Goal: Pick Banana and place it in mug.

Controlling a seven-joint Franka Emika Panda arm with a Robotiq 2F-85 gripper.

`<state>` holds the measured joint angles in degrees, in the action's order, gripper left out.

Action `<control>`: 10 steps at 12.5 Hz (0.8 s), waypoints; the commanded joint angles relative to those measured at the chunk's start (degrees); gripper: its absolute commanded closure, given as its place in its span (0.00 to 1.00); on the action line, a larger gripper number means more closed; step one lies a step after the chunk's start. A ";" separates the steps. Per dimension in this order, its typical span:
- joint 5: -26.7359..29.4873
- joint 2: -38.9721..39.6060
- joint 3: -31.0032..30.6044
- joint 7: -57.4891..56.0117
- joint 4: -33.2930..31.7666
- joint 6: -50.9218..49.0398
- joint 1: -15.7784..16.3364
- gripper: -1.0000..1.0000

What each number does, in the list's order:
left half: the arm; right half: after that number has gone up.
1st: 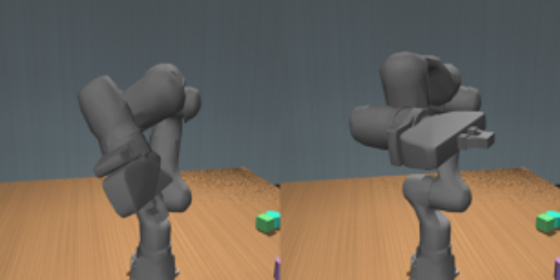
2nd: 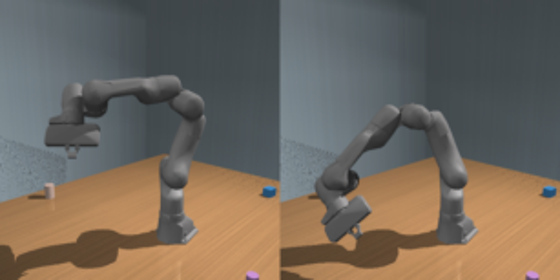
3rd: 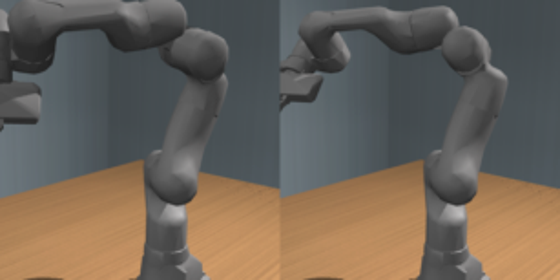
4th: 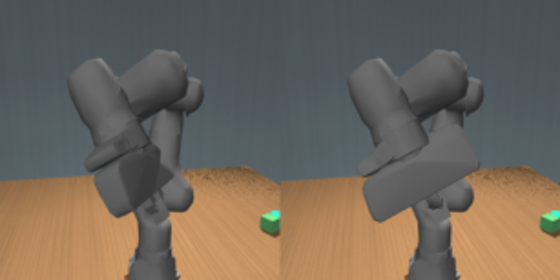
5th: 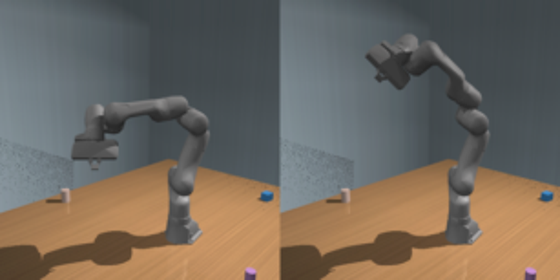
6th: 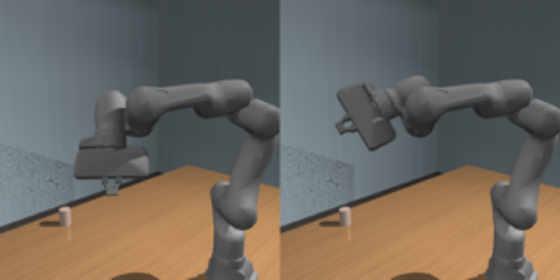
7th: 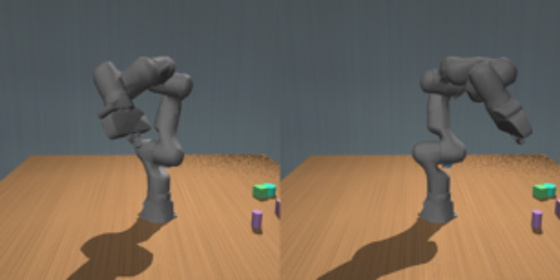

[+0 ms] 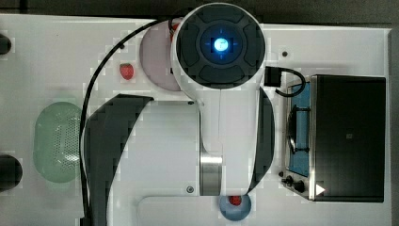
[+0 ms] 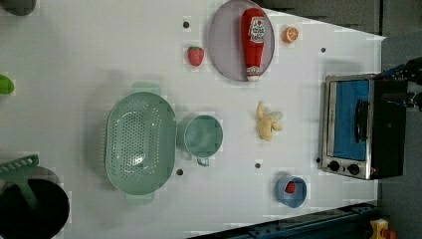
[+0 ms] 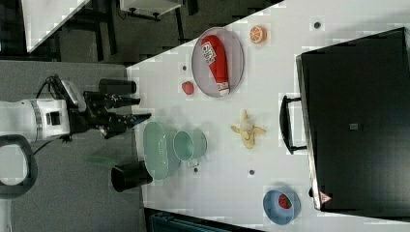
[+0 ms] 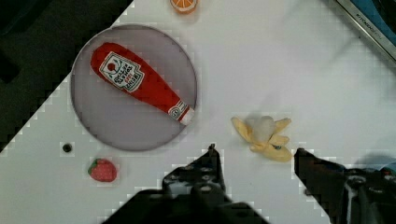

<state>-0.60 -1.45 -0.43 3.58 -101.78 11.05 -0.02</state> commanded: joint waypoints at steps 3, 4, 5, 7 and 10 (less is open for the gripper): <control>0.91 -18.13 0.87 0.77 -9.31 -13.44 -2.05 0.00; 0.91 -17.83 0.85 0.76 -9.99 -13.35 -2.04 0.00; 0.91 -17.32 0.85 0.76 -11.05 -12.89 -2.04 0.00; 0.91 -15.80 0.83 0.74 -14.10 -9.31 -1.98 0.00; 0.91 -12.91 0.76 -1.68 -20.85 0.30 -1.73 0.00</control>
<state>-0.63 -17.50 1.45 3.27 -117.50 12.57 -1.70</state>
